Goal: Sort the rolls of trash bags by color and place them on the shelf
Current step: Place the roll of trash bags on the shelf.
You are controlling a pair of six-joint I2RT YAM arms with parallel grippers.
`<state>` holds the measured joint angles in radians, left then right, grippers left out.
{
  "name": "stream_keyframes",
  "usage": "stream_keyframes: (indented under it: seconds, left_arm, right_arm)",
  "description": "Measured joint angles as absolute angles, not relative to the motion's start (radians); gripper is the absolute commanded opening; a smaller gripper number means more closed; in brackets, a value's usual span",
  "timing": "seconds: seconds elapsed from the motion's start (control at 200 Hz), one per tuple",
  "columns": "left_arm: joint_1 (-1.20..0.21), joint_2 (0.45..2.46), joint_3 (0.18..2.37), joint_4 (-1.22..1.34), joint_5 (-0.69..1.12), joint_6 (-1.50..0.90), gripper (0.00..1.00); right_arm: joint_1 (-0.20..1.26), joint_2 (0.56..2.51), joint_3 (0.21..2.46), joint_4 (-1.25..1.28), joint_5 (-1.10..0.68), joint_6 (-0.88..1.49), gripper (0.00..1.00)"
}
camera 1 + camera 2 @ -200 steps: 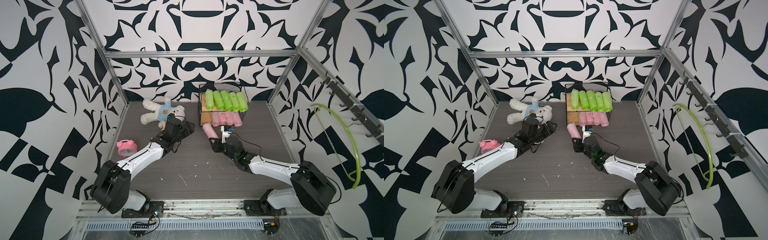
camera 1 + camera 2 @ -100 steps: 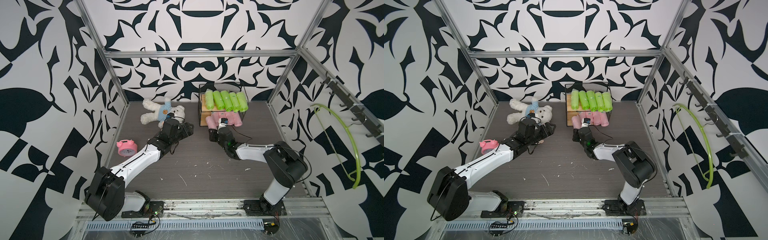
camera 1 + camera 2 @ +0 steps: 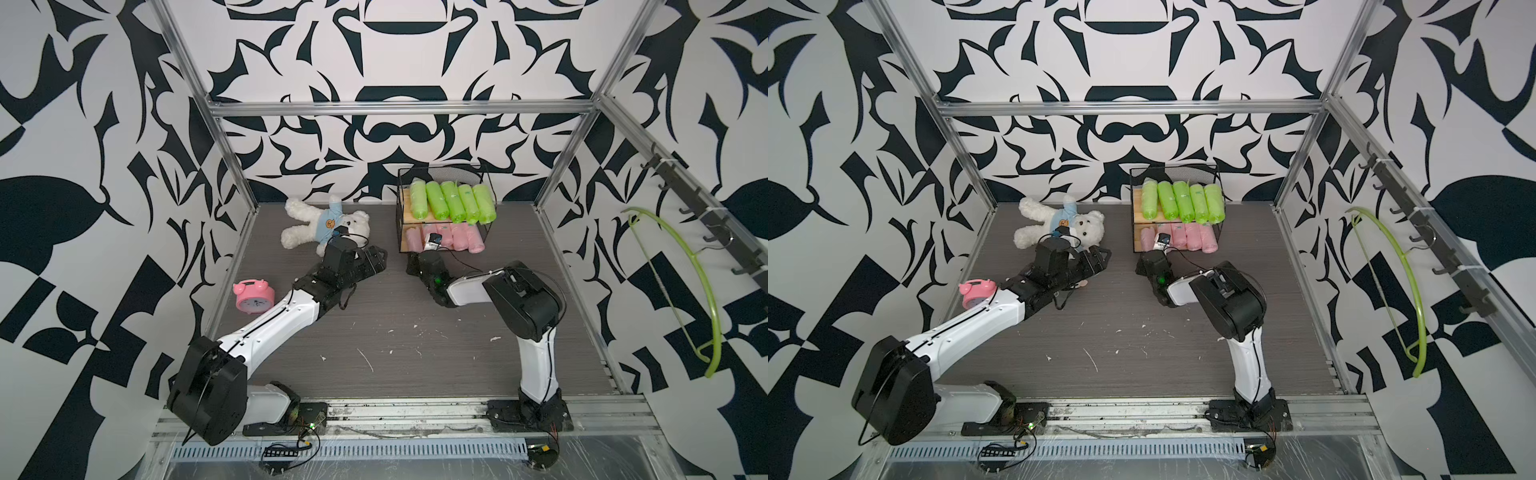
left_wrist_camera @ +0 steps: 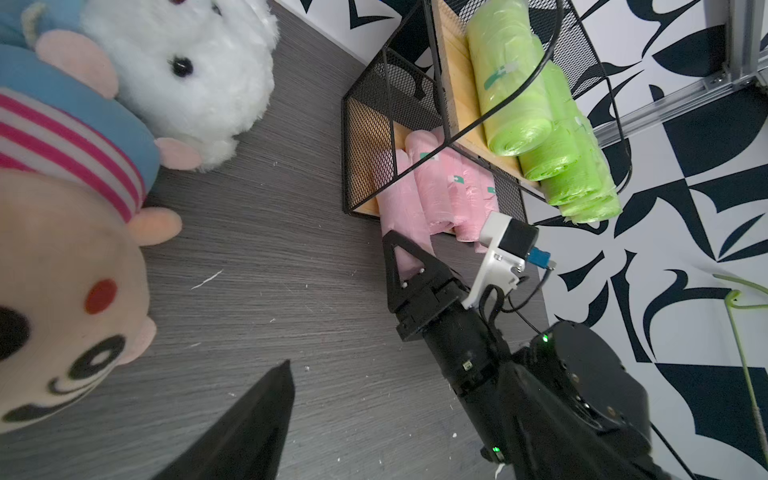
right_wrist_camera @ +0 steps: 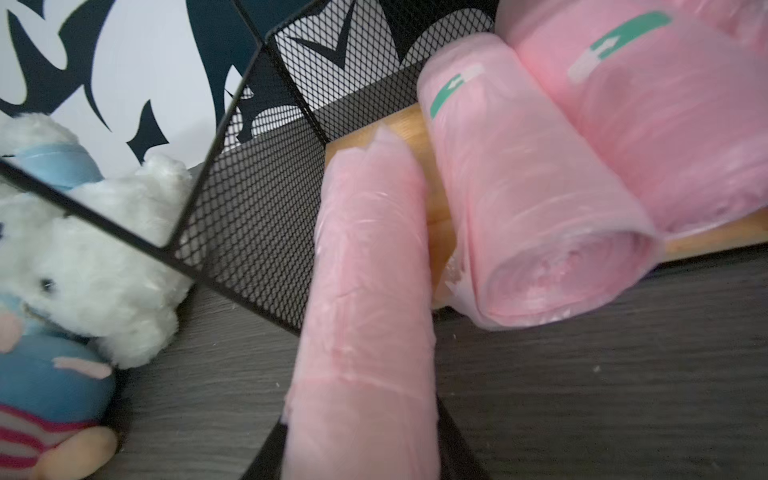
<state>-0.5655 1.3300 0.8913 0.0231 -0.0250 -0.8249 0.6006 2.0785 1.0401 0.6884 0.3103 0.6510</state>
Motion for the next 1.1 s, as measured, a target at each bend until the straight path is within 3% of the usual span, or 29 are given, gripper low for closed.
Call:
stream_keyframes:
  seconds: [0.36,0.825,1.1]
  left_arm:
    - [-0.561,1.328,0.889,0.022,-0.017,-0.817,0.84]
    - [-0.555,1.311,0.873,0.021,-0.011,-0.813,0.84]
    - [-0.554,1.309,0.858,0.018,-0.007,-0.812,0.84]
  right_arm:
    - [0.584,2.187,1.182,0.691,0.351,0.67,0.36]
    - [0.576,2.206,1.204,0.695,0.374,0.695,0.56]
    - [0.576,2.099,1.106,0.702,0.345,0.719,0.68]
